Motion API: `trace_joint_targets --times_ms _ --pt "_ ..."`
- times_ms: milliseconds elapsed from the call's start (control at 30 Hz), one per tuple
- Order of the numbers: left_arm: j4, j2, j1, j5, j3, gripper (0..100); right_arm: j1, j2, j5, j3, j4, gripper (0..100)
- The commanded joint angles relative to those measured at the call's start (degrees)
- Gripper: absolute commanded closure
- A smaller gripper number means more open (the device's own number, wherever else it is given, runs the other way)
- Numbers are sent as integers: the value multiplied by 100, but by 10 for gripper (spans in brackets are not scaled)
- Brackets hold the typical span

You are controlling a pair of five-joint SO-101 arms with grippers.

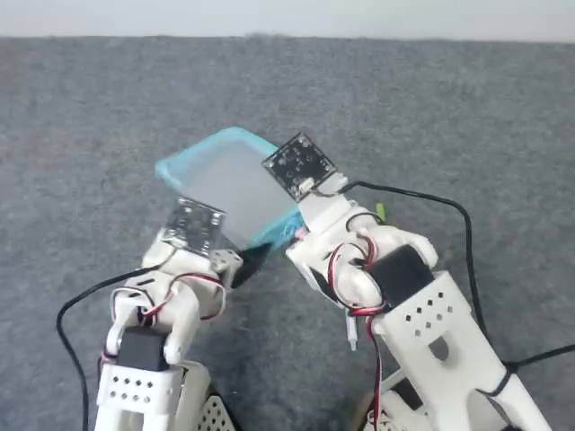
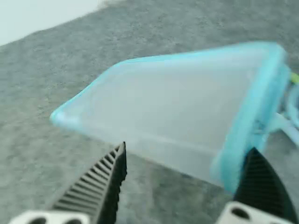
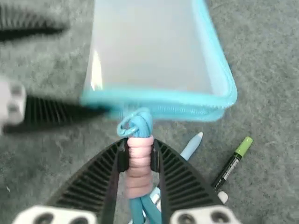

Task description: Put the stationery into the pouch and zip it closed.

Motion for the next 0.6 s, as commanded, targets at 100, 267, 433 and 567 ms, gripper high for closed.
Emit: trace_joint_targets --times_ms 100,267,433,567 --pt "-466 167 -545 0 -31 667 13 -312 202 9 145 992" --pt "-703 158 -545 141 66 672 -778 -330 422 554 -66 992" --pt "-958 167 -536 193 180 671 -1341 -330 554 747 -92 992" --pt "-1152 132 -360 193 312 671 -1534 -338 598 870 -154 992"
